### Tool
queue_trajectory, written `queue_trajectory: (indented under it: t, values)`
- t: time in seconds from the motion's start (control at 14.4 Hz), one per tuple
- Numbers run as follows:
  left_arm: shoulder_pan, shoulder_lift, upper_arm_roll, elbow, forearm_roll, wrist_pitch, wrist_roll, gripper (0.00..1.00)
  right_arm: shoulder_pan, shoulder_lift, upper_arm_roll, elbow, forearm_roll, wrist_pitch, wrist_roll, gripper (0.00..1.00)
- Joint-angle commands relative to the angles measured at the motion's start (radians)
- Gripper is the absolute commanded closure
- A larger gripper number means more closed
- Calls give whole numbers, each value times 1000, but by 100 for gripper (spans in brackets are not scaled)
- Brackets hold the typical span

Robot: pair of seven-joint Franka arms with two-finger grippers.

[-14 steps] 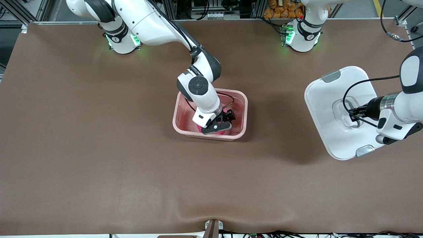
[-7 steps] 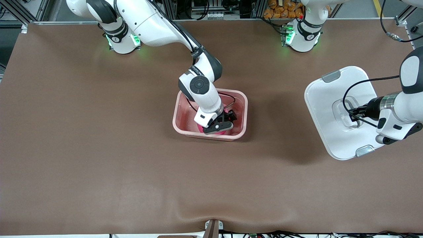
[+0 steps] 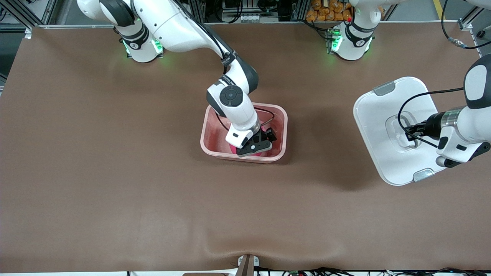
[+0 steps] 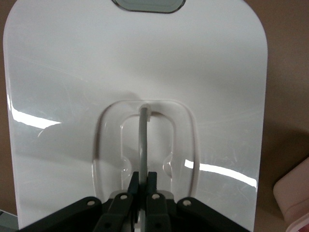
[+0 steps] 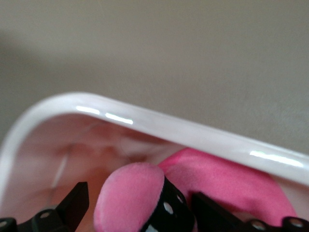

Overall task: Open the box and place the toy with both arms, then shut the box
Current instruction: 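Lower the toy into the box and open the right gripper, then withdraw the right gripper from the box toward its rest side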

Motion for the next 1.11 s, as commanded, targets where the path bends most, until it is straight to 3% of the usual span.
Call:
queue_trajectory:
  t: [0.0,0.55,0.76,1.04]
  values:
    - [9,-6,-5,1,-14,1,23,100,5,-60,-10,-13,-14,-38,15,0]
    - [9,-6,-3,1,-14,1,23,100,-2,-188,-7,-15,1,-99,15,0]
    - [0,-7,-5,6,-15,1,8,100,-59,-267,-10,-25,0,-229,10,0]
    - [-14,-20,-23,11,-41,1,-76,100,-232,-394,-10,-53,-4,-502,-28,0]
